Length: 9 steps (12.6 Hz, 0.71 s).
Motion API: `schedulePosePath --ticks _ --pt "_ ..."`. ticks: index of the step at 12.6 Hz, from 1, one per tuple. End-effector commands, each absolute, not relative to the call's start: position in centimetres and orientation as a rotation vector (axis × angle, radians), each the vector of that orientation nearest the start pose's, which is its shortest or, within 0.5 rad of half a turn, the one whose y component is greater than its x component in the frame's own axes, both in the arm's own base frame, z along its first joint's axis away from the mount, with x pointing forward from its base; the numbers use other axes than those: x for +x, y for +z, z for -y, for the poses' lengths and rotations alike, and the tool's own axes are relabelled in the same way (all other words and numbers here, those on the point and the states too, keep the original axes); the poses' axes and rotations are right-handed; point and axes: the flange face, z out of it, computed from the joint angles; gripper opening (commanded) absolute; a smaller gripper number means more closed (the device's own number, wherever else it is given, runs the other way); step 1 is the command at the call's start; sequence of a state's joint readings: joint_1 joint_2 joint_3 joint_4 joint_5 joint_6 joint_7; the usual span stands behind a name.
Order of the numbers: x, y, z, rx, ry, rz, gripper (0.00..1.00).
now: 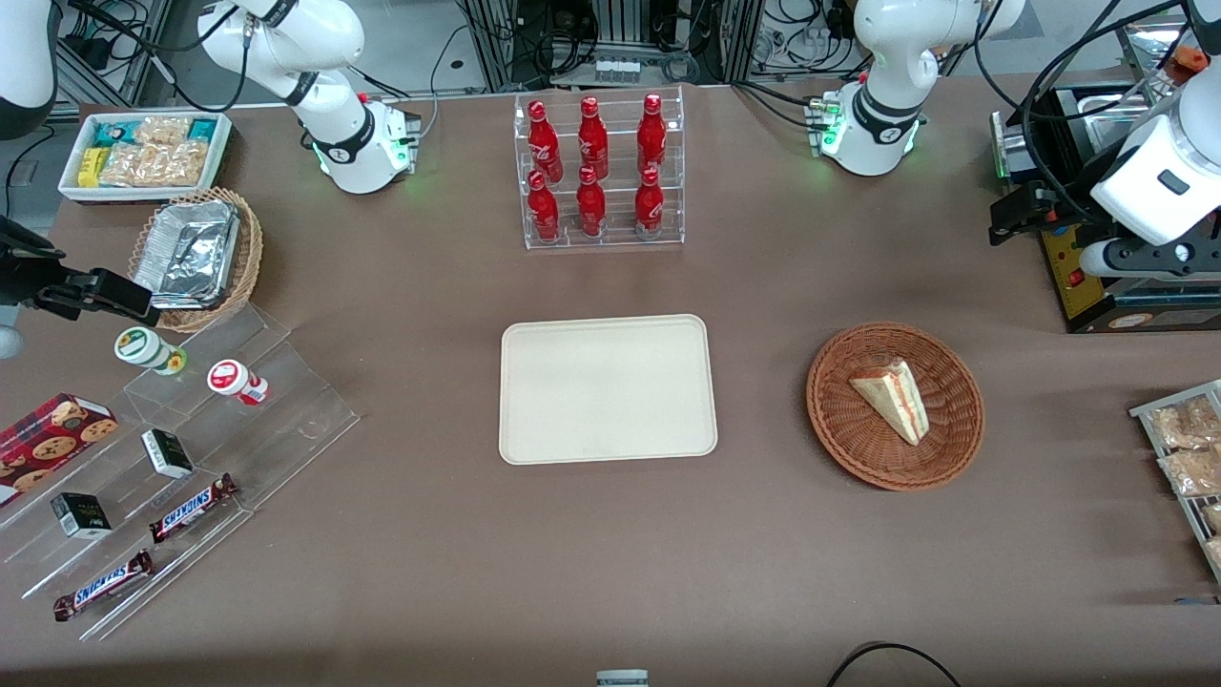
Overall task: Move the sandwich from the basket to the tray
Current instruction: 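Move the left gripper over the wicker basket holding the sandwich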
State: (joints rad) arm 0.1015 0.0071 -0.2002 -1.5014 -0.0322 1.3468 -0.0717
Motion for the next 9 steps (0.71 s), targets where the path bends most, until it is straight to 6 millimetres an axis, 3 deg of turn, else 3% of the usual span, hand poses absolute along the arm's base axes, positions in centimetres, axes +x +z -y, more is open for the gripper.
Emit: schedulePosePath --ticks 1,3,7,9 --pt "53.1 63.5 5.5 -3.154 0.231 -0.05 1.0" --pt "53.3 62.6 5.4 -3.152 0.241 -0.044 1.0" --pt "54.3 58.7 5.6 -3.155 0.224 -0.054 1.0" --pt "54.5 55.1 6.0 -3.15 0.24 -0.064 1.0"
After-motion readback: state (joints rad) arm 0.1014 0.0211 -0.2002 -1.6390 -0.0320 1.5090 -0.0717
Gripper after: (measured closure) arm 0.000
